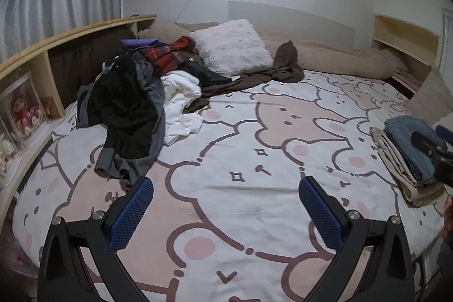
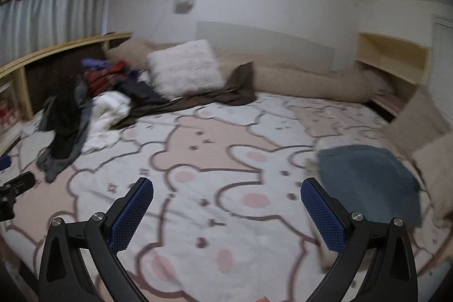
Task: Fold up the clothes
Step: 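Reach the right gripper into the clothes heap and grasp the black pants' grey cuff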
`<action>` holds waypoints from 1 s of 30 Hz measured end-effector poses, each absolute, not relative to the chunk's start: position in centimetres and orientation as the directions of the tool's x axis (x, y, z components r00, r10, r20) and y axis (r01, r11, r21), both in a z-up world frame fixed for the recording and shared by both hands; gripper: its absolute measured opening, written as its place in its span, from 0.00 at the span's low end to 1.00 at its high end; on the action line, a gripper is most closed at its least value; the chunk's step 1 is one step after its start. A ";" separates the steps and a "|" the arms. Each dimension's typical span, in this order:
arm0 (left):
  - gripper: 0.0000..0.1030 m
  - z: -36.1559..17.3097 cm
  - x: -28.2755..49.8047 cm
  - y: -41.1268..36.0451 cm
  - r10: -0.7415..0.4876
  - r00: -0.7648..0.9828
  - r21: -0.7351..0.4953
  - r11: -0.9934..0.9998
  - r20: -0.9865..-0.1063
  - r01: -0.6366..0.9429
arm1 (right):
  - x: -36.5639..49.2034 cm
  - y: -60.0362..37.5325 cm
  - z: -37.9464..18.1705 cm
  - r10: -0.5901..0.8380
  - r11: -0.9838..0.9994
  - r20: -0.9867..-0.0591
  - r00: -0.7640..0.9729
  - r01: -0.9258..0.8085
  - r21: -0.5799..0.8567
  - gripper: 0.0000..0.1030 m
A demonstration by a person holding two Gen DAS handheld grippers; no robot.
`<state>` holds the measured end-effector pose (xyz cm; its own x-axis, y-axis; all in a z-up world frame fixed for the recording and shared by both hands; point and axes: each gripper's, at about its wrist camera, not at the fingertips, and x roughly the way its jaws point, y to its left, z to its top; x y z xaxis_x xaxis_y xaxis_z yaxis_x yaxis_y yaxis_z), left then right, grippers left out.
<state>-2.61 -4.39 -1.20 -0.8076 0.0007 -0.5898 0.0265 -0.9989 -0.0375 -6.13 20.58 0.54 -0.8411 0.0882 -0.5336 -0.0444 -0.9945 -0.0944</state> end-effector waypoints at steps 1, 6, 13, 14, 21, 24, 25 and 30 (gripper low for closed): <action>1.00 -1.3 -2.8 -4.9 -0.006 -0.806 -0.042 -0.998 -0.592 0.038 | -7.0 20.0 0.5 0.067 -0.996 -0.549 -0.833 -0.024 -0.084 1.00; 1.00 -1.5 -3.4 -7.6 -0.030 -0.799 -0.063 -0.994 -0.600 0.084 | -12.4 15.5 0.3 -0.068 -0.990 -0.585 -0.808 0.126 -0.059 1.00; 1.00 -1.8 -4.0 -11.9 -0.090 -0.790 -0.060 -0.986 -0.607 0.159 | -19.5 9.0 0.6 -0.189 -0.963 -0.600 -0.777 0.266 -0.040 1.00; 1.00 -1.8 -4.1 -12.6 -0.099 -0.789 -0.061 -0.984 -0.607 0.170 | -20.6 7.8 0.6 -0.205 -0.957 -0.599 -0.774 0.286 -0.043 1.00; 1.00 -2.4 -5.0 -17.4 -0.144 -0.774 -0.073 -0.968 -0.616 0.238 | -27.9 -1.1 0.8 -0.300 -0.906 -0.601 -0.741 0.418 -0.063 1.00; 1.00 -2.8 -5.4 -19.2 -0.154 -0.770 -0.083 -0.962 -0.619 0.259 | -31.1 -5.6 0.9 -0.349 -0.874 -0.596 -0.723 0.481 -0.071 1.00; 1.00 -3.0 -5.5 -19.8 -0.158 -0.769 -0.087 -0.960 -0.619 0.267 | -32.0 -6.8 0.9 -0.362 -0.864 -0.595 -0.718 0.498 -0.076 0.97; 1.00 -4.0 -6.1 -22.8 -0.167 -0.766 -0.118 -0.946 -0.621 0.303 | -37.4 -13.8 0.5 -0.411 -0.818 -0.602 -0.684 0.569 -0.088 0.87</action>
